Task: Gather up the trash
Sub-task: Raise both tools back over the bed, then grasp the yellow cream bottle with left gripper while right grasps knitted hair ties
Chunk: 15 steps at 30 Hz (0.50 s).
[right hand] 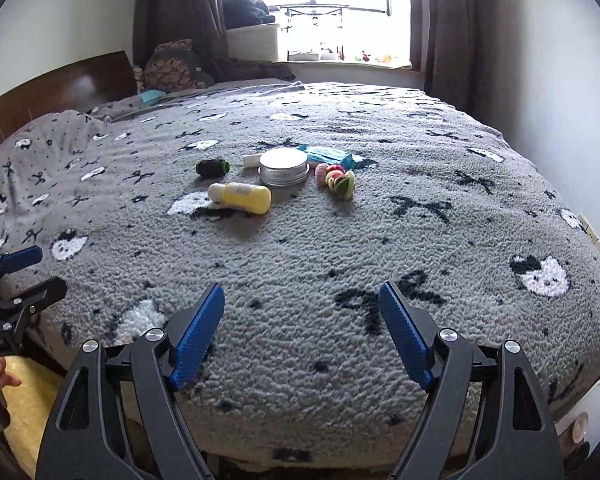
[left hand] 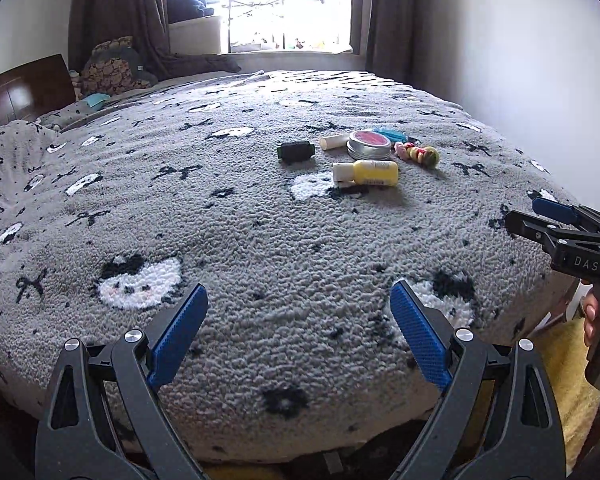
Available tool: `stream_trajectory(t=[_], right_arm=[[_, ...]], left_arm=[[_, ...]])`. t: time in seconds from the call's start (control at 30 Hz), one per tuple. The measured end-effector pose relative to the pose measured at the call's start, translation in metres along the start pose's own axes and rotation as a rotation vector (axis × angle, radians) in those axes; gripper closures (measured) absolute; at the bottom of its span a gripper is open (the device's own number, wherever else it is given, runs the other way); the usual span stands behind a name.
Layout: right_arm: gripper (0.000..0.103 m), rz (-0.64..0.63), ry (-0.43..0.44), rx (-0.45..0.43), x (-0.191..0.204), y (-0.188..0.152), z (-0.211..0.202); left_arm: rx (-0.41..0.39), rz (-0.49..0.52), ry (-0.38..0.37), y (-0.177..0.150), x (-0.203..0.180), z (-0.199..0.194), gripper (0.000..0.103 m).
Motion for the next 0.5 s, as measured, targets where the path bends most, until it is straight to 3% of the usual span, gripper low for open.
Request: stream_trajectory(t=[0.27, 0.5], right_arm=[[0.022, 0.019, 0.020, 0.051, -0.007, 0.026, 0.045], [0.023, 0.027, -0.090, 0.109, -0.027, 0.051, 0.102]], left_arm=[[0.048, -0.024, 0.017, 0.029, 0.011, 0.046, 0.015], [0.106, 0.005, -0.015, 0.043, -0.001, 0.087, 0.016]])
Point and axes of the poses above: each gripper's, at about its wrist camera, not at the fingertips, and z roughly the way its jaws point, x to its left, y to its top, the point moved 3 cm from there along z, roughly the way its jaws point
